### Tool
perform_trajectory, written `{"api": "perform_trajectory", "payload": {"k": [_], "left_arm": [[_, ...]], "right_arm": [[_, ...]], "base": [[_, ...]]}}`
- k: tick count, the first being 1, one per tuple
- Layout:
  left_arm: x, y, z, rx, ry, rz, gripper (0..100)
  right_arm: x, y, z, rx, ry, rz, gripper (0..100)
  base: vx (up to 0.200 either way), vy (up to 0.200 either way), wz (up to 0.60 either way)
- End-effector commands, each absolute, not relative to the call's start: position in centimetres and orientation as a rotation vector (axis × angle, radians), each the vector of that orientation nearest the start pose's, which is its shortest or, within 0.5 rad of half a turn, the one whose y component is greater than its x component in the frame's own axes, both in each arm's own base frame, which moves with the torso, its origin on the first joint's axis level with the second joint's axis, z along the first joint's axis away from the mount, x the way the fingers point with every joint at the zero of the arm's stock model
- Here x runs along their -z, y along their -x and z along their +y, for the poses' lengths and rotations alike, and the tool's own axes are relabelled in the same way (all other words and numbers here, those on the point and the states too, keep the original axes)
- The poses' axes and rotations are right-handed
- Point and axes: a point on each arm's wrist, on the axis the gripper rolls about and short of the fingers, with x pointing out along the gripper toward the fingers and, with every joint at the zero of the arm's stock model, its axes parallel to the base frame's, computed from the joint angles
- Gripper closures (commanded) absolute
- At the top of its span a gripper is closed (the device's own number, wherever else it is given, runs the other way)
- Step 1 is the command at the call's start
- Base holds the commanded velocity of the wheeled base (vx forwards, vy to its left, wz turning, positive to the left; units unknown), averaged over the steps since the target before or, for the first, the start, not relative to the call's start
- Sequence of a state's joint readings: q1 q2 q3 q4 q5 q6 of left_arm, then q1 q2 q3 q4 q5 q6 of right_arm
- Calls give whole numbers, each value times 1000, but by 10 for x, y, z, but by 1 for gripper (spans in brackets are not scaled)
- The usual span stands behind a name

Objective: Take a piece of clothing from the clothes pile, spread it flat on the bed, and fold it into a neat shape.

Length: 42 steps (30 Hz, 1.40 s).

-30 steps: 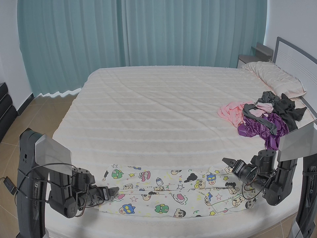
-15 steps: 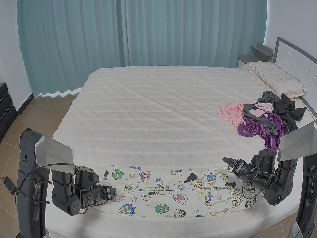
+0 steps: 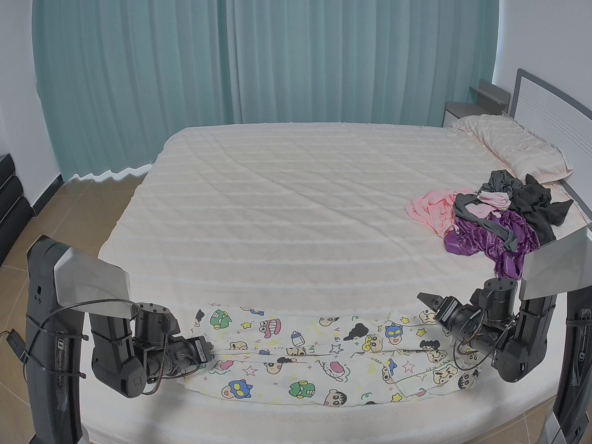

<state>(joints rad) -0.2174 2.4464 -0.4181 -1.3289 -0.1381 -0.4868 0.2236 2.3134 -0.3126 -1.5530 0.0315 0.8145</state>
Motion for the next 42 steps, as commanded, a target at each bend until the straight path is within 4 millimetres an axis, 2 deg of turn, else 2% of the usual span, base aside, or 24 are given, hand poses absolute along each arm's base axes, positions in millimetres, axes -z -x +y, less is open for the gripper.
{"api": "perform_trajectory", "payload": {"k": [1, 6, 14, 21, 22, 24, 25, 26, 32, 35, 36, 39, 42], "left_arm": [[37, -287, -55, 173, 491, 722, 100], [31, -281, -43, 141, 508, 717, 100], [26, -284, -20, 70, 538, 680, 100], [4, -279, 26, 15, 616, 623, 100], [4, -279, 26, 15, 616, 623, 100], [-9, -274, 53, -26, 656, 589, 100], [-9, -274, 53, -26, 656, 589, 100], [-15, -271, 73, -64, 677, 561, 100], [-27, -263, 130, -209, 715, 494, 100], [-37, -250, 163, -243, 747, 459, 100], [-37, -250, 163, -243, 747, 459, 100], [-54, -243, 201, -317, 772, 407, 100], [-70, -239, 217, -347, 787, 391, 100]], "right_arm": [[12, -285, 64, -58, -758, 503, 0], [11, -285, 64, -57, -758, 500, 0], [6, -286, 61, -57, -763, 481, 0], [6, -287, 60, -52, -765, 478, 0], [6, -287, 60, -52, -765, 478, 0], [6, -287, 60, -52, -765, 478, 0], [6, -287, 60, -52, -765, 478, 0], [6, -287, 60, -52, -765, 478, 0], [5, -287, 58, -49, -766, 474, 0], [5, -288, 56, -42, -768, 470, 0], [5, -288, 56, -42, -768, 470, 0], [6, -288, 56, -42, -768, 471, 0], [5, -287, 56, -43, -767, 472, 0]], "base": [[0, 0, 0], [0, 0, 0], [0, 0, 0], [0, 0, 0], [0, 0, 0], [0, 0, 0], [0, 0, 0], [0, 0, 0], [0, 0, 0], [0, 0, 0], [0, 0, 0], [0, 0, 0], [0, 0, 0]]}}
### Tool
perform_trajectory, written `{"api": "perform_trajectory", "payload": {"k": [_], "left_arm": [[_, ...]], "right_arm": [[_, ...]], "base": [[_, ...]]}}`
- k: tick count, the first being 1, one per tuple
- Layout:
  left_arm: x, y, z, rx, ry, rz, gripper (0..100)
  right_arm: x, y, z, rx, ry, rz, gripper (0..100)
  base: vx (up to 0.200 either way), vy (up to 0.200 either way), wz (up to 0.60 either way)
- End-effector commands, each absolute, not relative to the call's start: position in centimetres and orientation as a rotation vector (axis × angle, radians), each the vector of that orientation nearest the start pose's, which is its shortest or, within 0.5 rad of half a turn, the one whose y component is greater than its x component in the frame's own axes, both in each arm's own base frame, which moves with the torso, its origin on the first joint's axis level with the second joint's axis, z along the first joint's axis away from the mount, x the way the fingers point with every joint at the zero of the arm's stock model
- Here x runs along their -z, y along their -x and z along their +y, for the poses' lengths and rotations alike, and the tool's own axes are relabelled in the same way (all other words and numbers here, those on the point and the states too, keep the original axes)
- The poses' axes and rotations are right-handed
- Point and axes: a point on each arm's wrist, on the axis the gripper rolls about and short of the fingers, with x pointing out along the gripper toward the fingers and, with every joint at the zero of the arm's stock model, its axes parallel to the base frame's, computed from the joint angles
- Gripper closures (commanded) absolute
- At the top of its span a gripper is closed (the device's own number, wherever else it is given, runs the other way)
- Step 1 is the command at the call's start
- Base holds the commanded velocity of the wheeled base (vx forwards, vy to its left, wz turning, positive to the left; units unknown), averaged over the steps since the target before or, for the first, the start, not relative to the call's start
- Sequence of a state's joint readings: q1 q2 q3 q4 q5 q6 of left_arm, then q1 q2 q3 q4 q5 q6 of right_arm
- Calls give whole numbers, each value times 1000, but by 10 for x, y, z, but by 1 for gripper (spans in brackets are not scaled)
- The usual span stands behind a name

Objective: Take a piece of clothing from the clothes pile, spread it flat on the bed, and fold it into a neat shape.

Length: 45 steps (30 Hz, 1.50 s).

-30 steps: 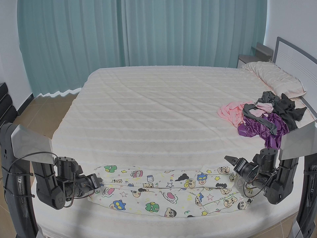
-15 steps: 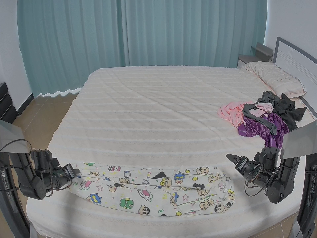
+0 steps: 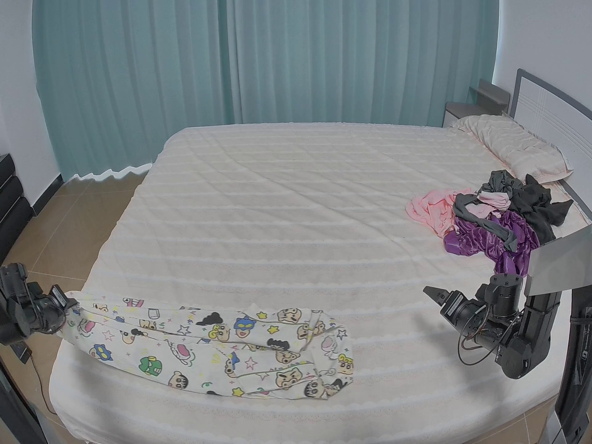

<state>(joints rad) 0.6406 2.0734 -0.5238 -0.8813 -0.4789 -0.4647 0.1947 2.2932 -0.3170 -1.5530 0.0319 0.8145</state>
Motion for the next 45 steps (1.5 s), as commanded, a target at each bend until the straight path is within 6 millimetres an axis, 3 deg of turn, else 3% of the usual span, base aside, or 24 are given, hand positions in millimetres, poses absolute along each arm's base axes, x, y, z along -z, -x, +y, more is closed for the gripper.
{"api": "perform_trajectory", "payload": {"k": [1, 4, 10, 16, 21, 27, 28, 36, 45], "left_arm": [[-72, -239, 217, -347, 787, 391, 100], [-90, -237, 216, -342, 791, 395, 100], [-99, -246, 182, -280, 759, 456, 100], [-90, -258, 113, -229, 667, 577, 100], [-90, -255, 55, -136, 590, 648, 100], [-84, -254, -33, -87, 501, 705, 100], [-84, -253, -40, -76, 495, 708, 100], [-55, -247, -144, 55, 408, 805, 100], [-24, -252, -214, 120, 386, 833, 100]], "right_arm": [[5, -287, 56, -43, -767, 472, 0], [5, -287, 56, -43, -767, 472, 0], [6, -287, 57, -44, -767, 474, 0], [5, -287, 57, -43, -765, 472, 0], [2, -285, 58, -53, -765, 466, 0], [2, -286, 58, -54, -765, 468, 0], [2, -286, 58, -53, -763, 467, 0], [3, -286, 59, -55, -763, 470, 0], [4, -286, 59, -54, -760, 472, 0]], "base": [[0, 0, 0], [0, 0, 0], [0, 0, 0], [0, 0, 0], [0, 0, 0], [0, 0, 0], [0, 0, 0], [0, 0, 0], [0, 0, 0]]}}
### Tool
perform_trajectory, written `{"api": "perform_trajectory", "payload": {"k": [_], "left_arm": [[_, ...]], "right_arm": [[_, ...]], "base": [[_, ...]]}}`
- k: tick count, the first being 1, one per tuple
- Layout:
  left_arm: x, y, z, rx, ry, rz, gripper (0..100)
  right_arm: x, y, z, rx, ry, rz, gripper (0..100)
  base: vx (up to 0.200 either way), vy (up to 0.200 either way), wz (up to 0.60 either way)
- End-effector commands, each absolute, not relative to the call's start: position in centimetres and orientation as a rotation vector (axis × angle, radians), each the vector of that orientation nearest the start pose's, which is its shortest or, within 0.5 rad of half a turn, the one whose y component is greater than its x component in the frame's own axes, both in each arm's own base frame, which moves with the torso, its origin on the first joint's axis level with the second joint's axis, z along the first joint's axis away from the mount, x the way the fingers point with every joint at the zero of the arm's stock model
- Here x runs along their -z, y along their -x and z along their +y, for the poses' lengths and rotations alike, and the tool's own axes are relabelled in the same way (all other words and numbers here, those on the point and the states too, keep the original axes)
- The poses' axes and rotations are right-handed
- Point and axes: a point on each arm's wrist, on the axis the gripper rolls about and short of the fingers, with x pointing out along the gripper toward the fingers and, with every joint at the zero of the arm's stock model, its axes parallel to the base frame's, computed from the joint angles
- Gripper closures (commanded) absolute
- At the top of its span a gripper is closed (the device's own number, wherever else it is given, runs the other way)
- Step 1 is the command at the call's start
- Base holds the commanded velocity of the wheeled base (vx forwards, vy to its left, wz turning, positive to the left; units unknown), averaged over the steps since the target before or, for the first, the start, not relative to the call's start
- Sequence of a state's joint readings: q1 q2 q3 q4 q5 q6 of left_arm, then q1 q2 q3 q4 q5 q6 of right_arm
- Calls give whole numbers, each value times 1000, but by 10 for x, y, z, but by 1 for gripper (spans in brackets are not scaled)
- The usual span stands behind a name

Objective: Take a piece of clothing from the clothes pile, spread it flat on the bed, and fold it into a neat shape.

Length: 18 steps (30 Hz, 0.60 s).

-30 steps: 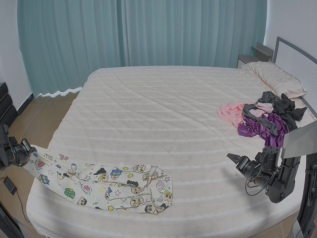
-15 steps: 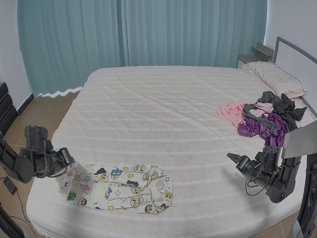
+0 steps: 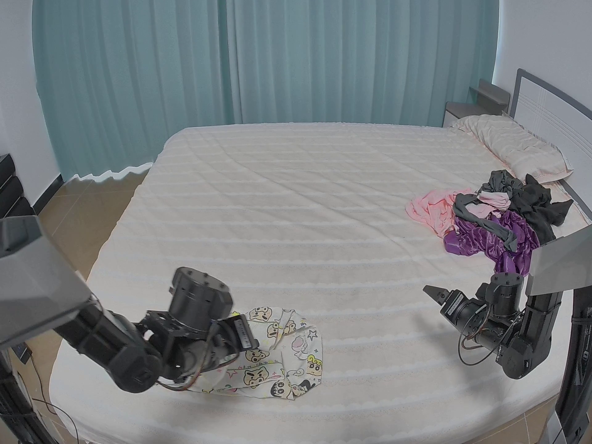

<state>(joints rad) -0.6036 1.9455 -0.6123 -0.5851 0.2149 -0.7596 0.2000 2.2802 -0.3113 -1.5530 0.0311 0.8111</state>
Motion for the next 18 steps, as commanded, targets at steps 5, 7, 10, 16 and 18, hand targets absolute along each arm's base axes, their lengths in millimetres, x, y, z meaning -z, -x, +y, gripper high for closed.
{"api": "perform_trajectory", "payload": {"k": [5, 7, 10, 16, 18], "left_arm": [[-14, -262, -235, 130, 426, 830, 100], [-12, -264, -236, 127, 453, 825, 100], [-11, -263, -237, 124, 473, 827, 100], [-11, -266, -234, 107, 489, 822, 0], [-15, -265, -233, 105, 507, 816, 0]], "right_arm": [[4, -286, 59, -55, -758, 472, 0], [4, -286, 59, -54, -758, 474, 0], [4, -286, 59, -55, -758, 472, 0], [6, -286, 59, -53, -757, 480, 0], [6, -286, 59, -53, -755, 481, 0]], "base": [[0, 0, 0], [0, 0, 0], [0, 0, 0], [0, 0, 0], [0, 0, 0]]}}
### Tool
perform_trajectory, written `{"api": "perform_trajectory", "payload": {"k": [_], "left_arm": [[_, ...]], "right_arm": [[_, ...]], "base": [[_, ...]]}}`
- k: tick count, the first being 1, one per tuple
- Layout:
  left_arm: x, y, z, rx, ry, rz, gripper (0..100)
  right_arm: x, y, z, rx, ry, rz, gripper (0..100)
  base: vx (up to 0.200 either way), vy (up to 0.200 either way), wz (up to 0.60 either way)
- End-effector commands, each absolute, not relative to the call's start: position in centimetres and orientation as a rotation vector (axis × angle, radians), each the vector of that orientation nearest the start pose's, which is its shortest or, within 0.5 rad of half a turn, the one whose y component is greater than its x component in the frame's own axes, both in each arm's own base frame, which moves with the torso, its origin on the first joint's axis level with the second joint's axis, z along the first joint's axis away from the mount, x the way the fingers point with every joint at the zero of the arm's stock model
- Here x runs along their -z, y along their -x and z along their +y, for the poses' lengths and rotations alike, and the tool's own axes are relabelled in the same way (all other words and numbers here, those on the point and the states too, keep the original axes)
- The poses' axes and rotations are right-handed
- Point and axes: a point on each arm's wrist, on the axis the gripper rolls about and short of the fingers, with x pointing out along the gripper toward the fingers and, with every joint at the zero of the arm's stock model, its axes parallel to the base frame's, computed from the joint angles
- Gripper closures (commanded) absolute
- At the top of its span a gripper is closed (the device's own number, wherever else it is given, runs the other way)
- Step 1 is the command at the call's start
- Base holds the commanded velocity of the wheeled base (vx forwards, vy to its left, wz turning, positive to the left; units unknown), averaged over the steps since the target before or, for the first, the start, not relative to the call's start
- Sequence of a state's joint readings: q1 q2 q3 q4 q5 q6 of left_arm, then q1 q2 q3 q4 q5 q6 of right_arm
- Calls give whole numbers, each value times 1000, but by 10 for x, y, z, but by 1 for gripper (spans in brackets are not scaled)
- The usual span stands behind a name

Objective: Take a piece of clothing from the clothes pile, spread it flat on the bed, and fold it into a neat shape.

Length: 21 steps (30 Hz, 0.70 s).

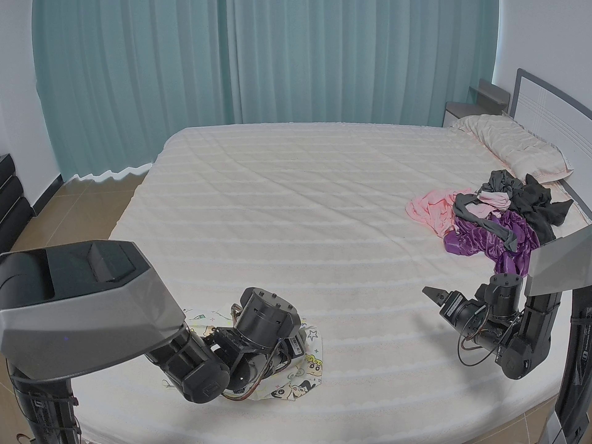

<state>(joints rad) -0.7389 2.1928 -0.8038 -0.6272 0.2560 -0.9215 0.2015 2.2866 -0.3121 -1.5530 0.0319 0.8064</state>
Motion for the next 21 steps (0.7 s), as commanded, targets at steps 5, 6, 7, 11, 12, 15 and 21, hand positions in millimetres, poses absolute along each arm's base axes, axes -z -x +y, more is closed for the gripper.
{"api": "perform_trajectory", "payload": {"k": [5, 6, 7, 11, 12, 15, 21], "left_arm": [[-56, -250, -224, 124, 656, 767, 0], [-65, -247, -220, 132, 674, 751, 0], [-70, -245, -218, 139, 684, 741, 0], [-95, -234, -196, 144, 728, 695, 0], [-99, -230, -187, 143, 739, 689, 0], [-105, -221, -171, 158, 759, 702, 0], [-102, -205, -117, 125, 917, 798, 0]], "right_arm": [[7, -285, 59, -52, -753, 484, 0], [7, -286, 59, -52, -753, 483, 0], [7, -286, 59, -52, -753, 484, 0], [9, -285, 60, -51, -751, 490, 0], [9, -284, 61, -54, -750, 494, 0], [9, -284, 62, -57, -749, 495, 0], [10, -281, 67, -54, -739, 501, 0]], "base": [[0, 0, 0], [0, 0, 0], [0, 0, 0], [0, 0, 0], [0, 0, 0], [0, 0, 0], [0, 0, 0]]}}
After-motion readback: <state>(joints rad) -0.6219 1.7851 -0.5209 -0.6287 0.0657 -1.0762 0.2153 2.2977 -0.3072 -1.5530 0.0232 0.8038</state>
